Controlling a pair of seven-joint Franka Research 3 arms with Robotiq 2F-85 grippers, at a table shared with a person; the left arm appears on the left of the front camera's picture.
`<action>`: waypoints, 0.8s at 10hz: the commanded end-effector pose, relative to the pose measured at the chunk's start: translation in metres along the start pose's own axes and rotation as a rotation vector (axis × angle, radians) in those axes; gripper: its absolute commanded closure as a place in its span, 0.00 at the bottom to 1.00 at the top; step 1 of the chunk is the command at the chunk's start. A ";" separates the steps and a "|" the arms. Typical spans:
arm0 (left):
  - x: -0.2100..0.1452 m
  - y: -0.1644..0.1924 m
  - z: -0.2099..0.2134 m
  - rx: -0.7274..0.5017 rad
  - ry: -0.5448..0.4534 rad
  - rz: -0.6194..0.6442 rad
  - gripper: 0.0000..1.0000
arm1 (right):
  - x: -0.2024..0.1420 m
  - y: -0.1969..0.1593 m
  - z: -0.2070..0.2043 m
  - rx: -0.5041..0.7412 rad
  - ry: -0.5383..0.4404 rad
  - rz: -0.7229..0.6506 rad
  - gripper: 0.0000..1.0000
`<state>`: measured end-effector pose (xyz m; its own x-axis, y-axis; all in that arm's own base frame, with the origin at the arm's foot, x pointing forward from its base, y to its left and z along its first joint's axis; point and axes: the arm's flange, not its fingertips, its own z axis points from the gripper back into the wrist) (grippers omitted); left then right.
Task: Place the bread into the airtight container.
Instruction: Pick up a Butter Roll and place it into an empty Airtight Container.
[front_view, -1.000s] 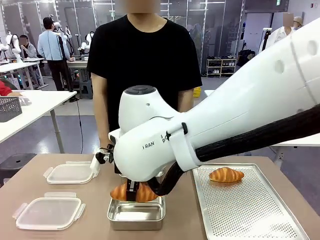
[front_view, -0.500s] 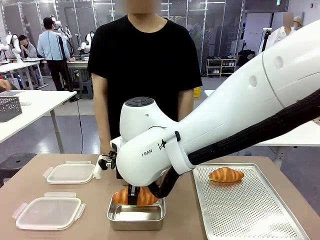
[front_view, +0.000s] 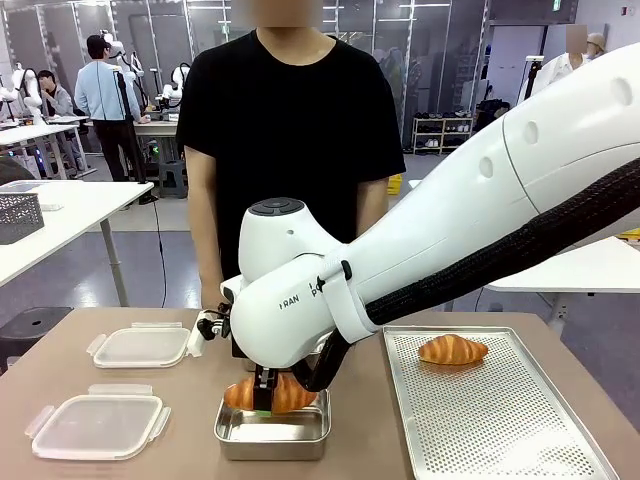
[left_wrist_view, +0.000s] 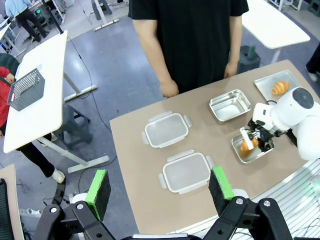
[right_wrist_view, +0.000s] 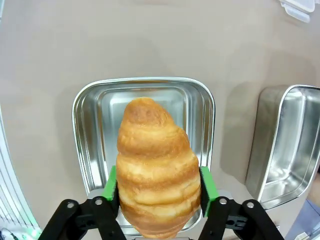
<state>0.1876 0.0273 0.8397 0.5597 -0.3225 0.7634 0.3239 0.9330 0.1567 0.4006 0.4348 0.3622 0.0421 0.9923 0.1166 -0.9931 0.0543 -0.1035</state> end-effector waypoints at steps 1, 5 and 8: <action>0.001 0.001 0.000 0.000 0.000 0.000 0.00 | 0.000 -0.003 0.002 0.006 0.026 -0.022 0.16; 0.001 0.001 0.000 0.000 0.000 0.000 0.00 | 0.001 -0.007 0.004 0.006 0.022 -0.035 0.00; 0.001 0.001 0.000 0.000 0.000 0.000 0.00 | -0.004 -0.006 0.002 0.007 0.013 -0.011 0.00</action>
<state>0.1876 0.0273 0.8397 0.5597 -0.3225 0.7634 0.3240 0.9330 0.1567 0.4079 0.4308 0.3662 0.0607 0.9928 0.1030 -0.9923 0.0712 -0.1017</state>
